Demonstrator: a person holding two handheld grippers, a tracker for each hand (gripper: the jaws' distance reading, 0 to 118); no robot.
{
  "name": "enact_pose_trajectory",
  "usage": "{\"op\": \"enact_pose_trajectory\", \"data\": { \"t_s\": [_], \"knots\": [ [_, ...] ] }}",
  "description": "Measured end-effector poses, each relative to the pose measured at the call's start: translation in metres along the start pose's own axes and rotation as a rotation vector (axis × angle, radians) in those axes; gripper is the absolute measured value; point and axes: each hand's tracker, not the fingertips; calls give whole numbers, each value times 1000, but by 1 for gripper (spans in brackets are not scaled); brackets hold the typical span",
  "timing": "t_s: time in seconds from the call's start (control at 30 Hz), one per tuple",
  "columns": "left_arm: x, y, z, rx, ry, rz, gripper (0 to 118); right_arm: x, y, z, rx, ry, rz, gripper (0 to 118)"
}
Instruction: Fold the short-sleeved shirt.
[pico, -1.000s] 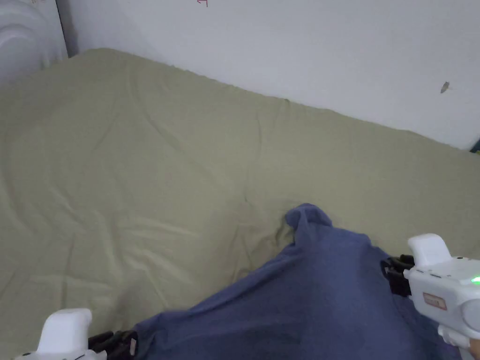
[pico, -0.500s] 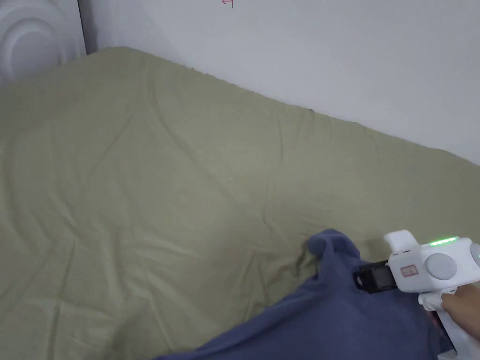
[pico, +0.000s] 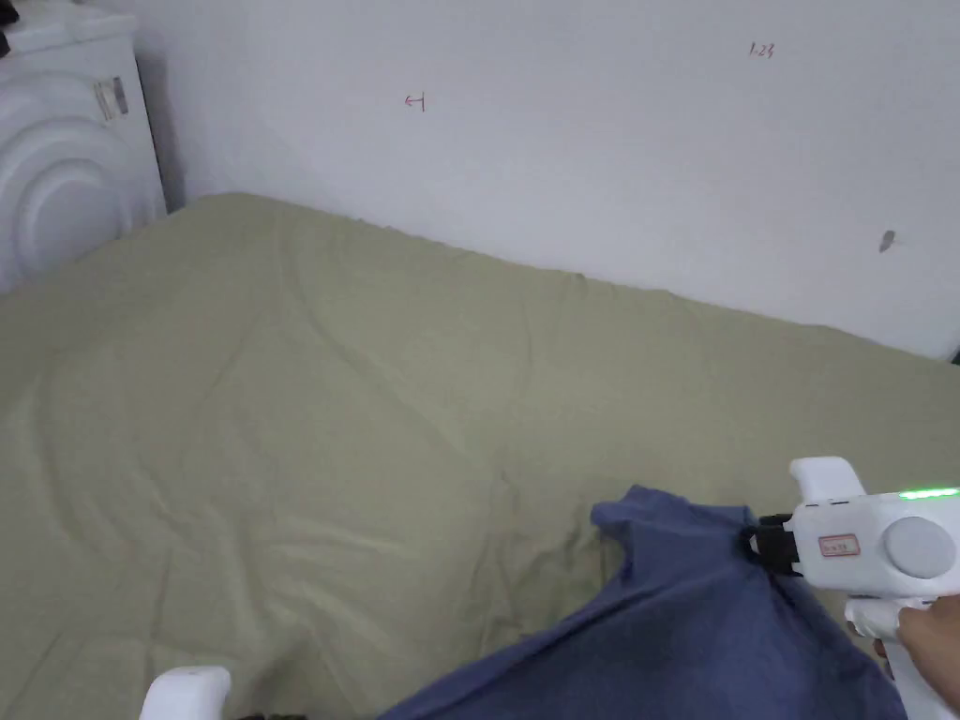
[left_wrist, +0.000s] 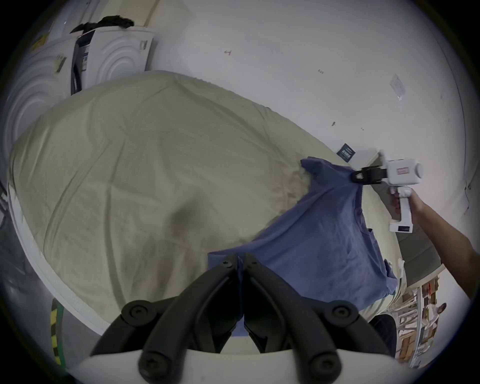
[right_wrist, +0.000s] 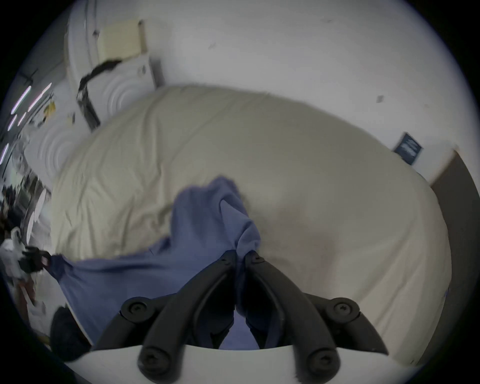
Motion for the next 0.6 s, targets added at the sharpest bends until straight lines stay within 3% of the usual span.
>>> {"op": "enact_pose_trajectory", "data": {
  "t_s": [0.27,0.4,0.6],
  "knots": [
    [47,103,32,172,-79,-38,0,48,10,197,256,-69,-81,7],
    [106,165,66,276,-106,-77,0,73,28,285,395,-95,-156,7],
    [168,266,119,461,-116,-134,0,103,66,384,532,-203,-168,7]
  ]
}}
